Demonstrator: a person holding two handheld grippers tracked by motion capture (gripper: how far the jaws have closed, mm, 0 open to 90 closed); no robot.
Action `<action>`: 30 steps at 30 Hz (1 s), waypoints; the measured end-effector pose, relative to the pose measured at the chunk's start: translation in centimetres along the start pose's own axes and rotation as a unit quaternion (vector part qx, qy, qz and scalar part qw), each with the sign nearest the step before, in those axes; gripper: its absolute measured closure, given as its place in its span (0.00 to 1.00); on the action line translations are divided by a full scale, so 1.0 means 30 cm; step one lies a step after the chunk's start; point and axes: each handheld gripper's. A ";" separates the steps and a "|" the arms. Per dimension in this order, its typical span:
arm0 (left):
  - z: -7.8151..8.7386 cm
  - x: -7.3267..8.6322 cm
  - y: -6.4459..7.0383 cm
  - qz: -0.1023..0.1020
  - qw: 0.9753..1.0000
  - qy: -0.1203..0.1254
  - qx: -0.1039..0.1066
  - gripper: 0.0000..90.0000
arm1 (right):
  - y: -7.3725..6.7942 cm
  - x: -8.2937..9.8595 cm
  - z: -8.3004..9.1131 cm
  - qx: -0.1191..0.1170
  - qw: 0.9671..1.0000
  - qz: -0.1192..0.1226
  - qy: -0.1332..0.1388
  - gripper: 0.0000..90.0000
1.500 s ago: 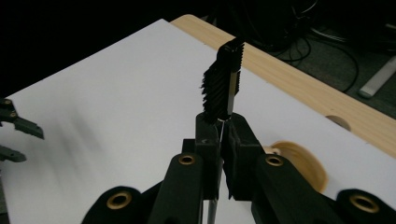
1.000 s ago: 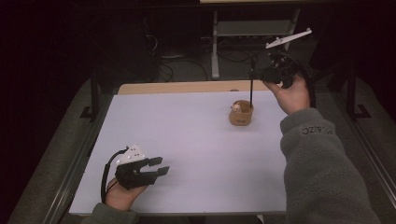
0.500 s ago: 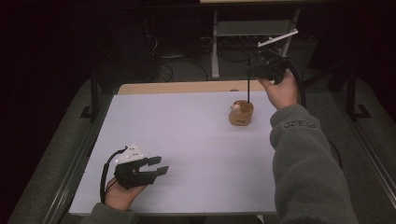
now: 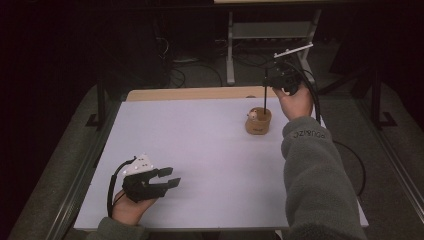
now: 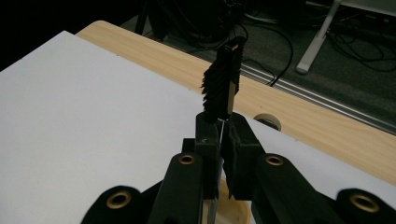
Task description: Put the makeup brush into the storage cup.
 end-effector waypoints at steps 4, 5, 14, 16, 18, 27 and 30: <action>0.001 0.000 -0.001 0.000 1.000 0.001 -0.001 0.57 | -0.005 0.010 -0.018 0.002 1.000 0.000 -0.001 0.93; 0.002 0.000 -0.001 0.000 1.000 0.002 -0.001 0.57 | -0.007 0.013 -0.023 0.003 1.000 -0.002 -0.005 0.93; -0.001 0.004 -0.007 0.005 1.000 -0.002 -0.001 0.57 | -0.021 0.046 -0.065 -0.004 1.000 -0.009 -0.012 0.93; 0.001 0.005 -0.010 0.004 1.000 -0.004 0.000 0.56 | -0.027 0.061 -0.078 -0.003 1.000 -0.007 -0.009 0.93; 0.002 0.005 -0.008 0.003 1.000 -0.003 -0.001 0.56 | -0.030 0.075 -0.092 0.000 1.000 -0.010 -0.014 0.93; 0.003 0.005 -0.011 0.004 1.000 -0.002 -0.001 0.57 | -0.024 0.121 -0.120 -0.002 1.000 -0.019 -0.021 0.93; 0.003 0.005 -0.012 0.002 1.000 -0.003 0.000 0.56 | -0.027 0.131 -0.123 0.000 1.000 -0.019 -0.024 0.93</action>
Point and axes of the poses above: each handheld gripper's, and its own axes: z roughly backward along the jaws, x roughly out of its underside, y roughly to its right, and after that the axes turned 15 degrees about x, right-handed
